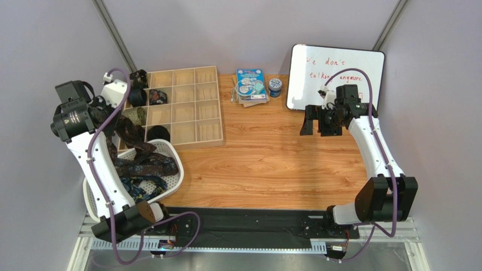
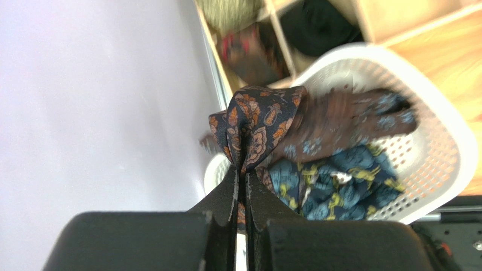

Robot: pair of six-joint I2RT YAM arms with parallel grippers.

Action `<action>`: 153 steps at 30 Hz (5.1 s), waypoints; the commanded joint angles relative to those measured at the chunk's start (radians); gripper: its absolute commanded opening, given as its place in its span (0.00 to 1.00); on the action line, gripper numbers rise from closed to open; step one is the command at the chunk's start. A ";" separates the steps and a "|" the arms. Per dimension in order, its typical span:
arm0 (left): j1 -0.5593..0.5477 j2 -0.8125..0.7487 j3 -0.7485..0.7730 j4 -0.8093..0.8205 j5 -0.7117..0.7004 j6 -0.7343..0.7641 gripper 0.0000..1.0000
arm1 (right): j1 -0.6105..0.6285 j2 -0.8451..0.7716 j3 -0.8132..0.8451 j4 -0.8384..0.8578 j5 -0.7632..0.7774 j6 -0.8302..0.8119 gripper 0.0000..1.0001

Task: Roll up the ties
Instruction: Pick up the tie from the bin, then flatten out the tie at the center of the board.

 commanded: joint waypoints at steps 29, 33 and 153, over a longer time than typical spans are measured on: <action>-1.223 0.368 0.999 0.545 -0.088 -0.431 0.00 | -0.078 -0.224 -0.034 0.081 -0.139 0.004 1.00; -1.239 0.377 0.997 0.689 -0.128 -0.458 0.00 | -0.078 -0.207 -0.016 0.101 -0.196 0.016 1.00; -1.348 0.411 -0.560 0.680 -0.018 -0.003 0.80 | -0.187 0.146 -0.152 0.046 0.225 -1.041 0.52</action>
